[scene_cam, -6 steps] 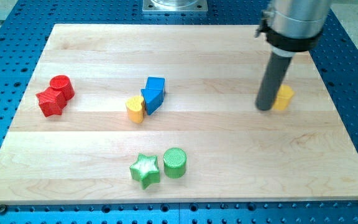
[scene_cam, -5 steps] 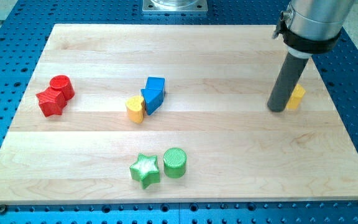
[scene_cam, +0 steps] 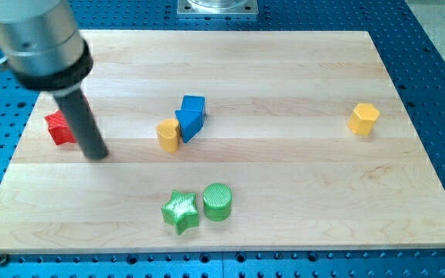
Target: Push the yellow heart top to the yellow hexagon
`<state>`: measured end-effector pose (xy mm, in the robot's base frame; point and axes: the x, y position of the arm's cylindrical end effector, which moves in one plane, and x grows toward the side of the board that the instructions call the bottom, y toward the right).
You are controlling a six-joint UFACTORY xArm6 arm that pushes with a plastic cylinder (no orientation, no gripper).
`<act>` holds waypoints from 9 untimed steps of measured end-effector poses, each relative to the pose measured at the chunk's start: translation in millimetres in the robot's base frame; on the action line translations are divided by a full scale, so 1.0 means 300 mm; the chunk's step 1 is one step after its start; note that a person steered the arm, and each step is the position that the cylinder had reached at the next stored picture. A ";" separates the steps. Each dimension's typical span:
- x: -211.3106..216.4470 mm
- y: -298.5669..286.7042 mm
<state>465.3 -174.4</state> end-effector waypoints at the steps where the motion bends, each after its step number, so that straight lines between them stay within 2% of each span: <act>1: -0.083 0.248; 2: -0.048 0.376; 3: 0.021 0.357; 5: -0.044 0.424; 6: -0.034 0.349; 7: 0.046 0.232; 8: 0.155 0.231; 9: 0.151 0.411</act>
<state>510.5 -51.1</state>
